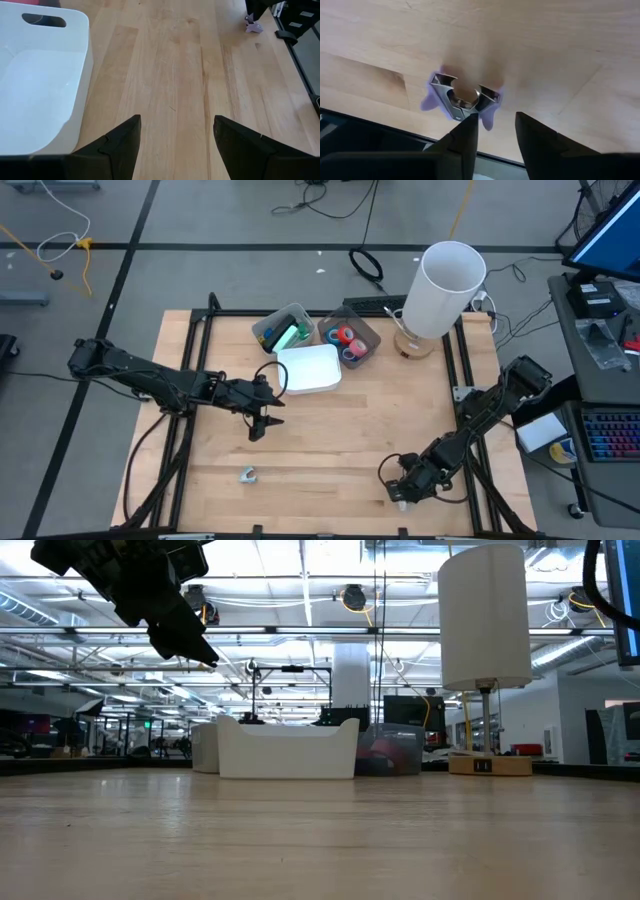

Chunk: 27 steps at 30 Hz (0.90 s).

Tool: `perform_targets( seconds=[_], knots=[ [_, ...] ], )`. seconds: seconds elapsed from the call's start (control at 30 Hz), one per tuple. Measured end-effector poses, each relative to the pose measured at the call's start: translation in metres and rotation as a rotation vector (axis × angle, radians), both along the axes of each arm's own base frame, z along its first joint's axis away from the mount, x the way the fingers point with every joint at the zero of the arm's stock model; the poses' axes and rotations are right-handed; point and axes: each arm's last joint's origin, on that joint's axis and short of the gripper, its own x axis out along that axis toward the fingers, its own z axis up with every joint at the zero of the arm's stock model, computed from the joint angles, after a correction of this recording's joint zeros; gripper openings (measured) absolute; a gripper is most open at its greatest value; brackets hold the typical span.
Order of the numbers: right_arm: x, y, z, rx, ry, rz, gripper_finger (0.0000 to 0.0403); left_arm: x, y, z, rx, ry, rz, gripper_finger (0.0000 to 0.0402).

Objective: Pick and place Stapler, Stapler remover, tape
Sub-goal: Put the violet staple remover into the white bin

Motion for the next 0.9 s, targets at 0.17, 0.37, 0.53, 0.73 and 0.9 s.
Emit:
perform_targets(
  seconds=[0.17, 0.37, 0.53, 0.73, 0.9],
  knots=[
    [-0.001, 0.0012, 0.0, 0.001, -0.003, 0.005, 0.0086, 0.0, 0.0, 0.0, 0.002, -0.001, -0.001, 0.0248],
    [-0.0008, 0.001, 0.0, -0.007, -0.009, 0.0, 0.0025, 0.0, 0.0, 0.0, 0.004, 0.0, -0.003, 0.0248],
    [-0.0005, 0.0005, 0.0001, -0.019, -0.016, -0.013, 0.0004, 0.0, 0.0, 0.0, 0.004, 0.0, -0.003, 0.0248],
    [-0.001, 0.0, -0.0002, -0.026, -0.01, -0.014, 0.0002, 0.0, 0.0, 0.0, 0.003, 0.0, -0.002, 0.0248],
    [-0.0008, -0.0006, -0.0003, -0.042, -0.024, -0.017, 0.0001, 0.0, 0.0, 0.0, 0.003, 0.0, -0.002, 0.0248]
  ],
)
